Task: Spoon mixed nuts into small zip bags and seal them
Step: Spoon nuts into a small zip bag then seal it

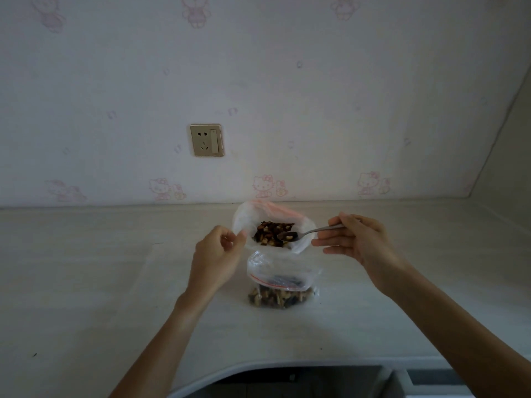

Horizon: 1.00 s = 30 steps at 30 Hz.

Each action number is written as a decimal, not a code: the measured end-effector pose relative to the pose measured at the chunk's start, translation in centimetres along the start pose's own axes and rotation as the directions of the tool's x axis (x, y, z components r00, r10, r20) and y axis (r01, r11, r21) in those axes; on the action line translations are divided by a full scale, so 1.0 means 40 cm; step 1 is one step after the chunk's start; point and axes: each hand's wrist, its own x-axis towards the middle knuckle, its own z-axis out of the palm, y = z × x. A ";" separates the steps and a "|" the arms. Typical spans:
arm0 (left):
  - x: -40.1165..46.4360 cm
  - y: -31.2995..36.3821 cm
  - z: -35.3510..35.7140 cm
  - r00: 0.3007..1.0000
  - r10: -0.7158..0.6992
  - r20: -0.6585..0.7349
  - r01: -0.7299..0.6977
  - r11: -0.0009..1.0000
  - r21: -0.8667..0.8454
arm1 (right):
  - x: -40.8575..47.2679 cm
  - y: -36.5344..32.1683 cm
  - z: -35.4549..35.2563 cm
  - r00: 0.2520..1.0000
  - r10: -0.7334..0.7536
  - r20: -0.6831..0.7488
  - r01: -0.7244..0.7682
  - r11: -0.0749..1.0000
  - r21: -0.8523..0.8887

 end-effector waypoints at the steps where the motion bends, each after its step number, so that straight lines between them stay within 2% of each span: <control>1: -0.016 0.005 0.000 0.999 0.006 0.049 -0.006 1.000 -0.011 | -0.012 0.001 -0.001 1.000 0.002 0.008 -0.002 1.000 -0.008; 5: -0.077 0.027 0.002 0.972 0.016 0.236 -0.003 0.999 -0.053 | -0.042 0.018 0.009 1.000 0.004 0.011 -0.003 0.994 -0.112; 8: -0.097 0.040 0.002 0.964 0.054 0.261 -0.030 0.995 -0.095 | -0.052 0.029 0.024 0.998 -0.055 0.043 0.063 0.976 -0.208; 10: -0.100 0.045 -0.001 0.962 0.084 0.261 -0.044 0.987 -0.156 | -0.067 0.033 0.033 0.981 -0.143 0.129 0.176 0.938 -0.300; 12: -0.100 0.047 -0.005 0.959 0.111 0.261 -0.057 0.977 -0.204 | -0.090 0.028 0.035 0.928 -0.264 0.263 0.358 0.827 -0.433; 15: -0.102 0.041 -0.010 0.954 0.152 0.259 -0.078 0.959 -0.273 | -0.127 0.010 0.030 0.791 -0.368 0.489 0.612 0.507 -0.608; 17: -0.104 0.033 -0.011 0.952 0.164 0.260 -0.075 0.944 -0.321 | -0.143 0.000 0.033 0.713 -0.385 0.586 0.698 0.308 -0.646; 18: -0.104 0.028 -0.011 0.952 0.165 0.258 -0.071 0.938 -0.338 | -0.147 -0.003 0.035 0.700 -0.391 0.598 0.709 0.278 -0.648; 19: -0.104 0.022 -0.010 0.953 0.164 0.254 -0.068 0.935 -0.349 | -0.148 -0.005 0.036 0.708 -0.402 0.581 0.702 0.305 -0.644; 21: -0.106 0.008 -0.006 0.959 0.146 0.243 -0.053 0.934 -0.353 | -0.142 -0.006 0.036 0.769 -0.414 0.486 0.638 0.455 -0.621; 25: -0.118 -0.011 0.009 0.970 0.099 0.221 -0.009 0.927 -0.374 | -0.087 0.001 0.035 0.890 -0.414 0.192 0.454 0.764 -0.458; 28: -0.121 -0.013 0.016 0.972 0.076 0.223 0.018 0.920 -0.391 | -0.034 0.001 0.034 0.970 -0.243 -0.025 0.231 0.945 -0.231; 30: -0.124 -0.013 0.020 0.972 0.059 0.227 0.036 0.919 -0.393 | -0.001 0.009 0.036 0.989 -0.096 -0.109 0.080 0.986 -0.146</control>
